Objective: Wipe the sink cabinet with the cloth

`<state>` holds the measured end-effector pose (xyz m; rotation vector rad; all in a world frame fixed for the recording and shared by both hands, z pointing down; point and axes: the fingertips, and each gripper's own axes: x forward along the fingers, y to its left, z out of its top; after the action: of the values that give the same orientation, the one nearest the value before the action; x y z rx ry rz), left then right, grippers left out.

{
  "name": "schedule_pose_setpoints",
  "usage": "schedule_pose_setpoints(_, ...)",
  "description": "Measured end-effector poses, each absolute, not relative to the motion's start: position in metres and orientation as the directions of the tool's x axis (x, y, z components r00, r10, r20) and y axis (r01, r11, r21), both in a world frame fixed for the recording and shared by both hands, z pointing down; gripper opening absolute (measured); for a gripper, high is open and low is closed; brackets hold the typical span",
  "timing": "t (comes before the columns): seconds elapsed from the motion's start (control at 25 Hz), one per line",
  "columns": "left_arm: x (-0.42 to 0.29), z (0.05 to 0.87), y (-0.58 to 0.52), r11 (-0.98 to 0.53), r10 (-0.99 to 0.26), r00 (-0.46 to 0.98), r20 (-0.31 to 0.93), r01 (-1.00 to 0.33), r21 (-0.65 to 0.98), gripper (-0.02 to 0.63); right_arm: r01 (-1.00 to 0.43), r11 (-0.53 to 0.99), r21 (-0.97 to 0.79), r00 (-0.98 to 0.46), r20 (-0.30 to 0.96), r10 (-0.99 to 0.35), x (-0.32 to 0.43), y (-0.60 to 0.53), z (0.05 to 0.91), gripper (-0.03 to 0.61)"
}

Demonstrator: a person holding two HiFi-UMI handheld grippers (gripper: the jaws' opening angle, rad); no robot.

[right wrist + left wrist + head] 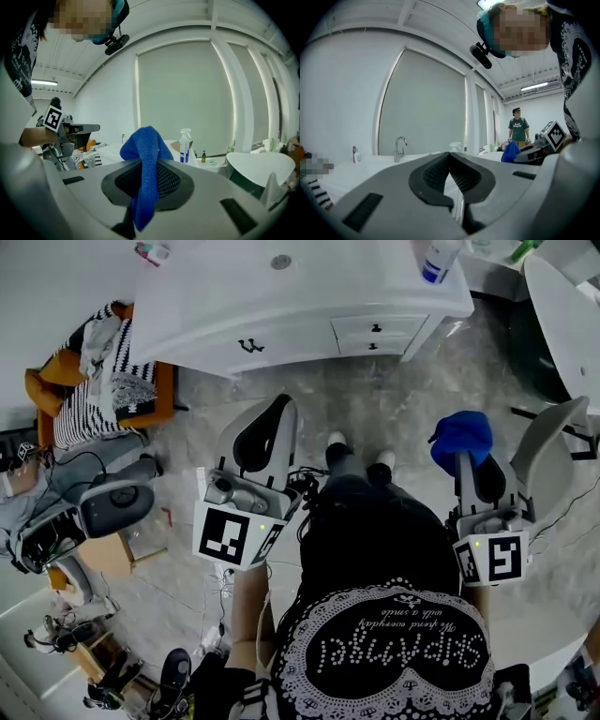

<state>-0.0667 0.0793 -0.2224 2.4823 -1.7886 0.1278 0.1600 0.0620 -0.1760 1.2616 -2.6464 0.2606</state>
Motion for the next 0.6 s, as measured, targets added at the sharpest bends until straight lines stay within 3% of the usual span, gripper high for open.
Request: schedule_pose_setpoints(0.6,-0.037,-0.215,0.080,-0.340,-0.933,0.340,0.116,-0.940,0.025,0.005,-0.782,0.616,-0.092,-0.613,0.288,-0.736,0.183,0.077,-0.158,0.058)
